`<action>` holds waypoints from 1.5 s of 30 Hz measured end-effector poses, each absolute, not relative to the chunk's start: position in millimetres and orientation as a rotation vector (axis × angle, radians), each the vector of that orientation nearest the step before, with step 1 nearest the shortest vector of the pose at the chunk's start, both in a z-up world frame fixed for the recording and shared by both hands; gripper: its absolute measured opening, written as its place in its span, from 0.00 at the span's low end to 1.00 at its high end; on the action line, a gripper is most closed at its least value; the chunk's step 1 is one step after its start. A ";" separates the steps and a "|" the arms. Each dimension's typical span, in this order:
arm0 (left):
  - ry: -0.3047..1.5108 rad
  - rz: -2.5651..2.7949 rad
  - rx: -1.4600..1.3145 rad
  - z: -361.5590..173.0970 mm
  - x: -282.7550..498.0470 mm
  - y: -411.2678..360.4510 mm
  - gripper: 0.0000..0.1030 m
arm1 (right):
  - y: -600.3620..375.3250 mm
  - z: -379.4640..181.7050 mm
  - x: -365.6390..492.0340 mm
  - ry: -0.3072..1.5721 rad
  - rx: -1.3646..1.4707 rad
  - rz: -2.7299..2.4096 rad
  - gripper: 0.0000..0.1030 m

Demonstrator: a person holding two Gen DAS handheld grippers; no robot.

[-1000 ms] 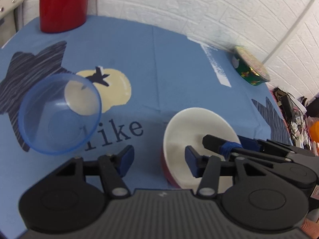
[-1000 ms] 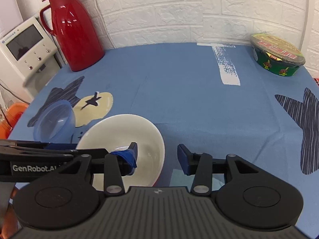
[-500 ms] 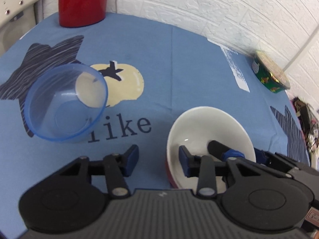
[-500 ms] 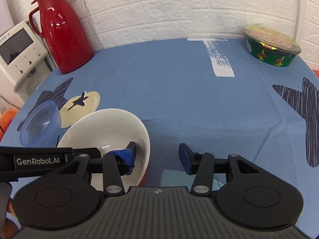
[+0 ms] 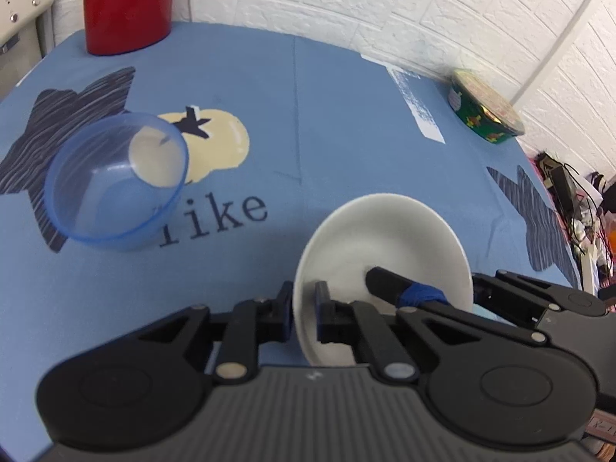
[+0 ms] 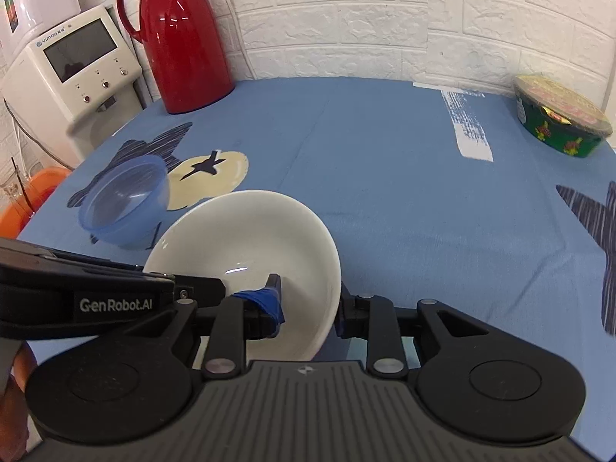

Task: Organize plates and bowls
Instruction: 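Grasp the red bowl rim with the left gripper while the right gripper grasps it, then lower the red bowl into the steel bowl and open both grippers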

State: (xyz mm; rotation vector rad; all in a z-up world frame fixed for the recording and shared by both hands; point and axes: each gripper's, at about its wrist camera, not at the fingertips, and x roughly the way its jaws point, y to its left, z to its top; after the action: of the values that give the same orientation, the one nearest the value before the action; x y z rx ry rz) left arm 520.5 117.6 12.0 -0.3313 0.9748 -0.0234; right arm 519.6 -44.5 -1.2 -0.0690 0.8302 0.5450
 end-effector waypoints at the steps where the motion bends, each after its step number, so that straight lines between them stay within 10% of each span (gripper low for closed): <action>1: 0.982 -0.027 -0.333 15.0 514.4 116.0 0.00 | -46.0 1.4 514.0 0.835 -0.066 0.547 0.11; 17: 1.029 -0.146 -0.303 80.3 363.2 60.8 0.00 | -77.0 68.3 361.2 0.888 -0.032 0.520 0.17; 40: 1.163 -0.174 -0.326 20.5 286.0 46.4 0.00 | -93.6 18.4 260.6 1.014 -0.033 0.455 0.18; 45: 1.112 -0.198 -0.300 33.8 285.6 50.1 0.32 | -98.6 23.4 264.7 0.991 -0.027 0.424 0.17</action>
State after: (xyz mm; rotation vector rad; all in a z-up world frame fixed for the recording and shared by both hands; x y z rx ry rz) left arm 285.6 50.1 33.8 -0.3004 1.1122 -0.1976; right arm 264.7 -98.6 23.4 -0.0274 0.9913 0.4235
